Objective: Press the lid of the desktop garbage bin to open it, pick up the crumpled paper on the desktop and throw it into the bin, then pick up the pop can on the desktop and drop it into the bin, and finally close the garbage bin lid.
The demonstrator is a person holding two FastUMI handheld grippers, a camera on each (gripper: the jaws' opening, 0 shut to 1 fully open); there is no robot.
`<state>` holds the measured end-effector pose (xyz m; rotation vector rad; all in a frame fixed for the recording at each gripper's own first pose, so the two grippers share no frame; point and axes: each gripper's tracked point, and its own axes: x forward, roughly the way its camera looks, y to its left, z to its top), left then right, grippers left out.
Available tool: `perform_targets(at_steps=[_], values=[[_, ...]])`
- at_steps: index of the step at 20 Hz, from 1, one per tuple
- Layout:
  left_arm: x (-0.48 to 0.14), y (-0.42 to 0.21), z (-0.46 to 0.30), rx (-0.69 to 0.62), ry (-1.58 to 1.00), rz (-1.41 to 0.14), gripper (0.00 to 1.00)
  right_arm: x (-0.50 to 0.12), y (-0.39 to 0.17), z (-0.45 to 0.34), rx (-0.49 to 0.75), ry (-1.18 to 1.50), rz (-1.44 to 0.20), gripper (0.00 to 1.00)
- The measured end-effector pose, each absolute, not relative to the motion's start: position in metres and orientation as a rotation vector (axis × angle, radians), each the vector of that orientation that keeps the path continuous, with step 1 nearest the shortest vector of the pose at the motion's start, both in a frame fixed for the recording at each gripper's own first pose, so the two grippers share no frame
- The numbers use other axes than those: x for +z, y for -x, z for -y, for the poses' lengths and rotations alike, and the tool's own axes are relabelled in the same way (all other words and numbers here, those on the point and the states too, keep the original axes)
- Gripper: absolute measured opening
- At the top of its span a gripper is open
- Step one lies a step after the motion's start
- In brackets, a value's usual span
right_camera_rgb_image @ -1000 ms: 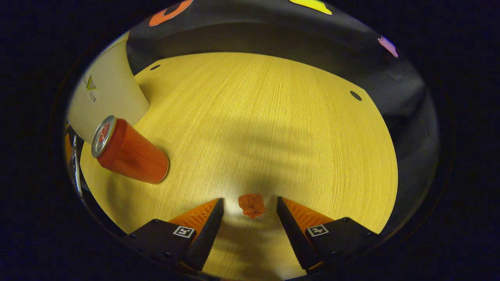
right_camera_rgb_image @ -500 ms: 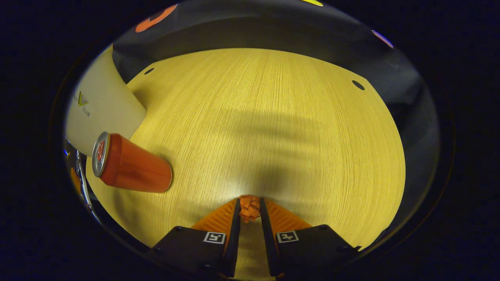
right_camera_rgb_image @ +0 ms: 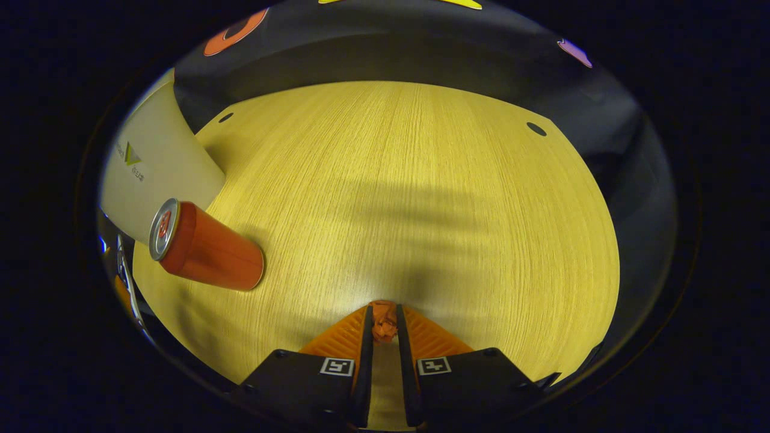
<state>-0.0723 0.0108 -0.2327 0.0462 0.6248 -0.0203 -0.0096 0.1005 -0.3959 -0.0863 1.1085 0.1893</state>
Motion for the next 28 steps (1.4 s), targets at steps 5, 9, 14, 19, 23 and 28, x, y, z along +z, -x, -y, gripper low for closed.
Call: perform_targets(at_steps=[5,9,14,19,23,28], values=[[-0.229,0.077,0.000,-0.055,-0.051,-0.614,0.98,-0.369,-0.012,-0.097,0.158,0.062,-1.023,0.23],[-0.228,0.083,0.010,-0.094,-0.061,-0.609,0.98,-0.310,-0.042,-0.092,0.152,0.050,-0.903,0.23],[-0.220,0.090,0.015,-0.107,-0.053,-0.596,0.98,-0.232,-0.073,-0.105,0.183,0.097,-0.746,0.24],[-0.215,0.097,-0.002,-0.078,-0.045,-0.587,0.98,-0.133,-0.095,-0.157,0.269,0.077,-0.549,0.23],[-0.206,0.102,-0.018,-0.048,-0.014,-0.573,0.98,-0.066,-0.096,-0.202,0.343,0.085,-0.422,0.23],[-0.206,0.113,-0.034,-0.014,0.046,-0.572,0.98,-0.021,-0.084,-0.270,0.435,0.044,-0.359,0.23]])
